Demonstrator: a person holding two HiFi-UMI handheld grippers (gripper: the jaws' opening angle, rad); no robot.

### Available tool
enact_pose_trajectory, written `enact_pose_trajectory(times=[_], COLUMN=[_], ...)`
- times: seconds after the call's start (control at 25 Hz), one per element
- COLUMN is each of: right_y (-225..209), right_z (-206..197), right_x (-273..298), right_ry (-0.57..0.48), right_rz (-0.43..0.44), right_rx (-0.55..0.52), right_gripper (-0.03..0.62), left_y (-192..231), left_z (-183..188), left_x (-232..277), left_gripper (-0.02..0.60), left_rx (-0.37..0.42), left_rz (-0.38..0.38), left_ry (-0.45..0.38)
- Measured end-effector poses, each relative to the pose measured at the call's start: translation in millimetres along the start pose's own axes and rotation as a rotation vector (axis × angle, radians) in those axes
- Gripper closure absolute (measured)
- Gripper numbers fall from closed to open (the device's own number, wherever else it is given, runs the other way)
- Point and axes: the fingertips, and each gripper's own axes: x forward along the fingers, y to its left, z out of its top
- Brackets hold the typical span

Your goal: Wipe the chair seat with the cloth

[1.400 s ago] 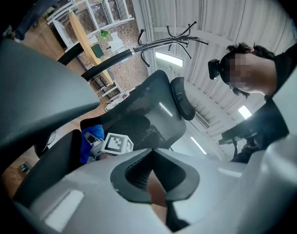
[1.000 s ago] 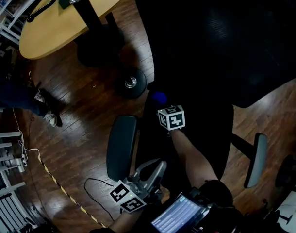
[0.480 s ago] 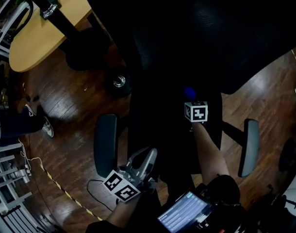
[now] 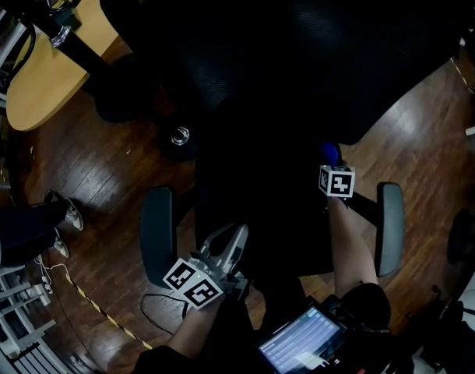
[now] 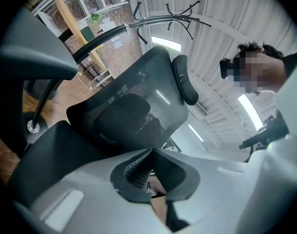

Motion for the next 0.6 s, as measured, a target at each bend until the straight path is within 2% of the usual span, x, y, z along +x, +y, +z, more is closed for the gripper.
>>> enact_pose_trajectory(times=[0.28,0.36,0.48,0.6], right_y=[-3.9,11.4,69.7,156.2], right_z=[4.2,8.1,14.1,18.9], right_x=[-0.7,-2.4,-5.8,-4.1], right_ry=[-0.036,-0.05,-0.076,-0.081], right_rz=[0.019,0.054,0.165,0.312], right_rx=[-0.02,-0.035,-0.042,-0.084], right_gripper=[0.548,0.548,0.546,0.546], left_y=[4.6,7.8,9.0,11.0], left_z=[0.4,3.1,5.0,7.2], left_x=[4.0,3.5,1.3,0.0], left_gripper=[0.588,0.588,0.588,0.588], left_rx=[-0.004,-0.011,-0.027,-0.042], left_rz=[-0.017,-0.022,-0.027,-0.025], left_ry=[0.005,0.0,-0.001,-0.004])
